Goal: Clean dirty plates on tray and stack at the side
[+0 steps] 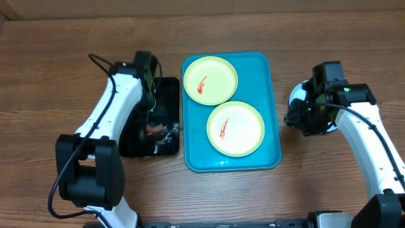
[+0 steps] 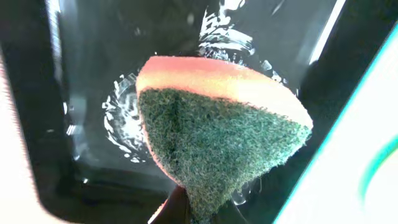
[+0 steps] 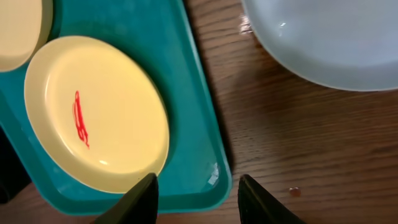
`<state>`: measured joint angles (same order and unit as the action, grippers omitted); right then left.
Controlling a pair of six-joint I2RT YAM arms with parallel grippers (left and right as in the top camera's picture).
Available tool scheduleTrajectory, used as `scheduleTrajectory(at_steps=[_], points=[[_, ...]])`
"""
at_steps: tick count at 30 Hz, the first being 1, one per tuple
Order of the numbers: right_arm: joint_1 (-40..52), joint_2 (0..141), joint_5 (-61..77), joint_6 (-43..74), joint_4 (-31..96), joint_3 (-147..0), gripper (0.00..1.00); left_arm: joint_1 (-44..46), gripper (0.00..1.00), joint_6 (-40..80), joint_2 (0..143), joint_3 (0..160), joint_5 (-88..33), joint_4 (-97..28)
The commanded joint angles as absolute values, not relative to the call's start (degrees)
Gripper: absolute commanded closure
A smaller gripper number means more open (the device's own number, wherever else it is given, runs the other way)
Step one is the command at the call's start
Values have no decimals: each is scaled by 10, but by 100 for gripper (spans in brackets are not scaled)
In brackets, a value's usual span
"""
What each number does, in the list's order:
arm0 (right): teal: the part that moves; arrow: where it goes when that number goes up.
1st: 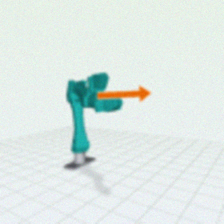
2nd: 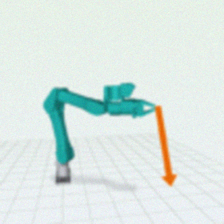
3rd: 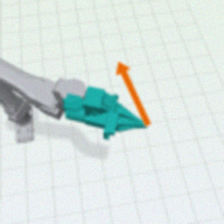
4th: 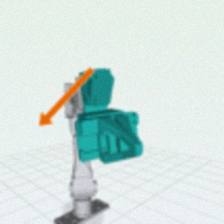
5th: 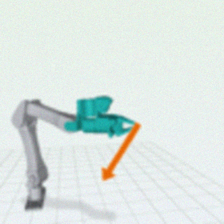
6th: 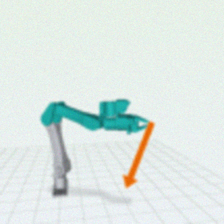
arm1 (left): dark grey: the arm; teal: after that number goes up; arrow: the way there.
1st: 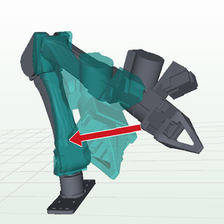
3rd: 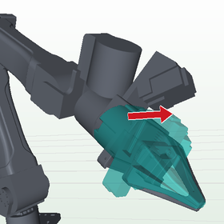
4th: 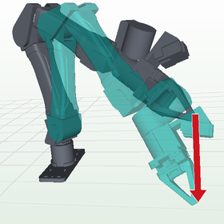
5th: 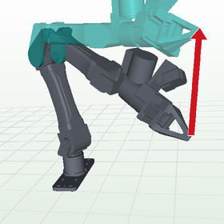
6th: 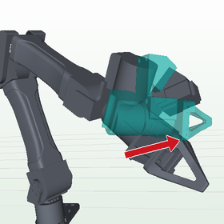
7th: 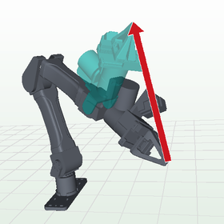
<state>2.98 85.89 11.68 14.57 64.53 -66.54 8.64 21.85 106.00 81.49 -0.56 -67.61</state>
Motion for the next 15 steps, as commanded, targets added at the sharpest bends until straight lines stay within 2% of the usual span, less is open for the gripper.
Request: scheduleTrajectory(at_steps=[1, 15], points=[[29, 860, 151, 120, 618, -625, 55, 90, 96, 205, 1062, 865, 6, -701], [52, 861, 218, 119, 422, -475, 53, 91, 96, 194, 1060, 931, -2, -764]])
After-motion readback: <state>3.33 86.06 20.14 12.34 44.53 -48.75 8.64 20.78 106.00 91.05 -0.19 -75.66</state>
